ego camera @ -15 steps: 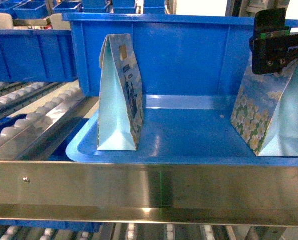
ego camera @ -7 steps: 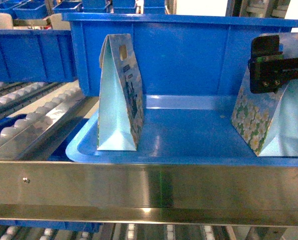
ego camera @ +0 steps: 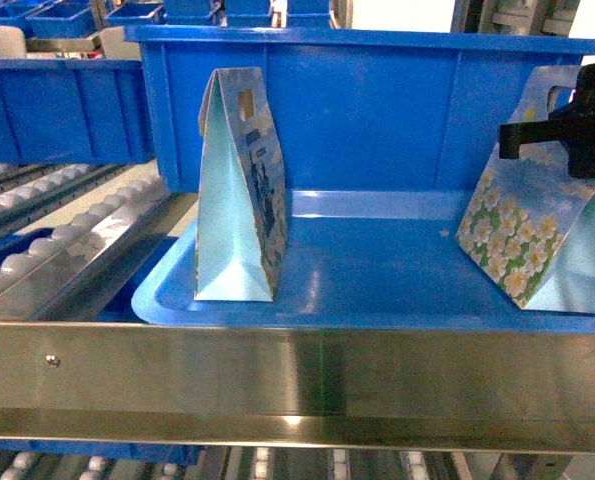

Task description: Move flower gift bag to table near conveyor

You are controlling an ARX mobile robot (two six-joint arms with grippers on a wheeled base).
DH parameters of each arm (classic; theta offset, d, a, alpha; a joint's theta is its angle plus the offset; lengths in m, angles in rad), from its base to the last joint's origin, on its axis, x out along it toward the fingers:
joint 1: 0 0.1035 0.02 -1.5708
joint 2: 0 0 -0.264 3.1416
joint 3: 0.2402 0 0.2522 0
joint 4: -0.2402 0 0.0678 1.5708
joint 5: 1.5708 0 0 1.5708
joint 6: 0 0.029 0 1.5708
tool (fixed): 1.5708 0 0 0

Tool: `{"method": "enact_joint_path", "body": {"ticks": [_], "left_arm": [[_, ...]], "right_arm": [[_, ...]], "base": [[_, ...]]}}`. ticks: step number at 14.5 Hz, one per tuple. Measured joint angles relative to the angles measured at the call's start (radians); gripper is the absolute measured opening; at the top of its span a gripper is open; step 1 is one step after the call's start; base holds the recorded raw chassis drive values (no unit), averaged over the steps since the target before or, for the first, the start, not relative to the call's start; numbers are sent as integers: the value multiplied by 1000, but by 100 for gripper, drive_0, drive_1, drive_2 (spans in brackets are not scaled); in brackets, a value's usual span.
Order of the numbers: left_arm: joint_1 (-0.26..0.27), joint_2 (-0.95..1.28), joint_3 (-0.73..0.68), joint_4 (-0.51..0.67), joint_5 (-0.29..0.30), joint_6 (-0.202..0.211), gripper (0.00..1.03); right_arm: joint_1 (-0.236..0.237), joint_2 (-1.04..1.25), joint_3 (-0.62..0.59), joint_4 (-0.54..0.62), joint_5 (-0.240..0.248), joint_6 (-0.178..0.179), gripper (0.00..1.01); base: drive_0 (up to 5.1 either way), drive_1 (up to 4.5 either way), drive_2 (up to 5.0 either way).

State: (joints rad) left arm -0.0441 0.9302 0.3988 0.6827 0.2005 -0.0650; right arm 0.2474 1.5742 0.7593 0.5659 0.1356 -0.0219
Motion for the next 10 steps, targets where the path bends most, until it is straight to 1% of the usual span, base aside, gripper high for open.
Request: {"method": "enact_joint_path", "body": {"ticks": [4,8,9,10], "left_arm": [[0,0,0,0,0,-4,98],[0,0,0,0,0,-6,98],[0,0,0,0,0,-6,98],[0,0,0,0,0,-6,98]], "right_arm": [[0,-76,-41,21,-6,3,2],[-35,-260,-98,42,-2,2,2],[-39,-310,-121,53,1,-1,2],[-39,-359,-141,62,4,-19,2]], "base": [[0,0,0],[0,0,0],[0,0,0],[0,0,0]]}}
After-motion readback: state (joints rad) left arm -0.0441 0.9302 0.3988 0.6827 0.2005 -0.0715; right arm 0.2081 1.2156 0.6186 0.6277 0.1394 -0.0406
